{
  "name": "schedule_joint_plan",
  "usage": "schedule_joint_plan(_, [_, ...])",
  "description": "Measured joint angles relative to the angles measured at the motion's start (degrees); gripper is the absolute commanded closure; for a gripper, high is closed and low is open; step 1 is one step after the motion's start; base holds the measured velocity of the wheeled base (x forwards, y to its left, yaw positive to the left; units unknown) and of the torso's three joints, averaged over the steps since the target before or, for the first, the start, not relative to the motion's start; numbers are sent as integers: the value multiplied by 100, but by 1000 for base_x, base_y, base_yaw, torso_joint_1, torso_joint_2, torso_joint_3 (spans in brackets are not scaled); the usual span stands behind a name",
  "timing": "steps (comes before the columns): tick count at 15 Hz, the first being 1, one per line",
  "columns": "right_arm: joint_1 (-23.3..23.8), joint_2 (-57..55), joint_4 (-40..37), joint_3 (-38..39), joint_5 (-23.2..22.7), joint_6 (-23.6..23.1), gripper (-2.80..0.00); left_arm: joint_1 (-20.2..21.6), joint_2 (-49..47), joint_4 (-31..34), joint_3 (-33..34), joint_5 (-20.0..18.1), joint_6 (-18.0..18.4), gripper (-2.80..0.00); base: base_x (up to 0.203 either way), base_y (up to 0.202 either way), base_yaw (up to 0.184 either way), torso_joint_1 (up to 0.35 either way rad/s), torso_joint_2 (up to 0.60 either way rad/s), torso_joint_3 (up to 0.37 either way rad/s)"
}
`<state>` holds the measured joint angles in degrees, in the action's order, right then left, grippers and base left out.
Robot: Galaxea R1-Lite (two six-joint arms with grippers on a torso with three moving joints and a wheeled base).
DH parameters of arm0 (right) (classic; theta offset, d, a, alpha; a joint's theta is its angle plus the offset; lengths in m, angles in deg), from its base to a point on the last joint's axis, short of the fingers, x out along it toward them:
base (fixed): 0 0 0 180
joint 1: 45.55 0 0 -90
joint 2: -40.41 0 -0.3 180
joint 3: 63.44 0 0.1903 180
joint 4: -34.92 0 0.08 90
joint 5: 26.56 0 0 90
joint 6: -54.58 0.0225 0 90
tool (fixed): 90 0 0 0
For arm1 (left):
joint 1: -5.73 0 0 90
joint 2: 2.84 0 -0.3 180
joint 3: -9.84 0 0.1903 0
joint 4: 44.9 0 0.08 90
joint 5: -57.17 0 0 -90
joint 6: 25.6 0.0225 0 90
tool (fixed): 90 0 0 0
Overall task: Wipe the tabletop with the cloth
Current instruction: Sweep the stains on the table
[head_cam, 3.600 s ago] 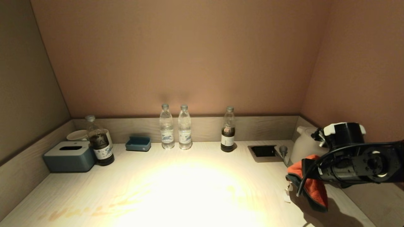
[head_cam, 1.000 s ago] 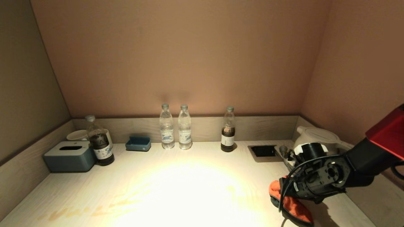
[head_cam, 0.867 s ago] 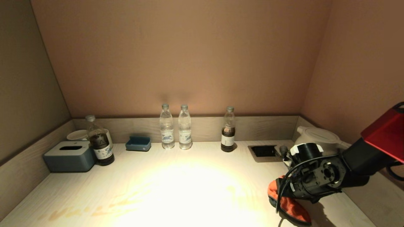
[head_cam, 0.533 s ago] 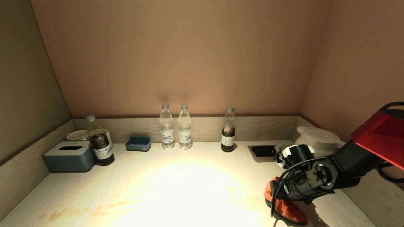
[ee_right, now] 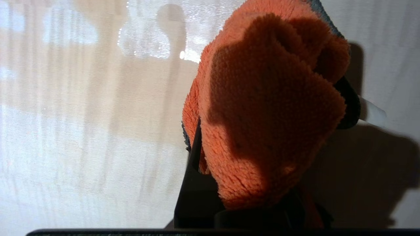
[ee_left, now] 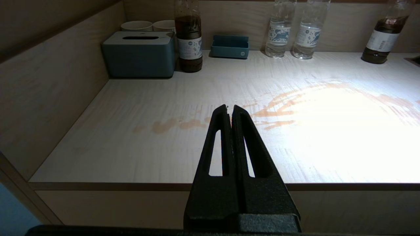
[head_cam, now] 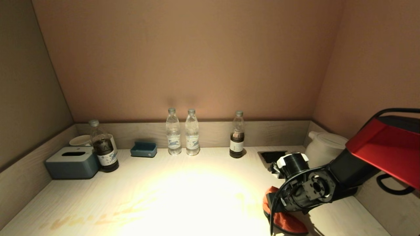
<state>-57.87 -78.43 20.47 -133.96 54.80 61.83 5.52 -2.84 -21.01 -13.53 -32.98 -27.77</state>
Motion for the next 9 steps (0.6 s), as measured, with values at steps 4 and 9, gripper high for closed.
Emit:
schedule_joint_plan(4, [-328, -139, -24, -243, -1, -33, 0, 5, 0, 0, 0, -2, 0, 0, 0, 0, 0, 0, 0, 0])
schedule_joint_plan(9, [-722, -238, -69, -500, 5, -63, 0, 2, 0, 0, 0, -2, 0, 0, 0, 0, 0, 0, 0, 0])
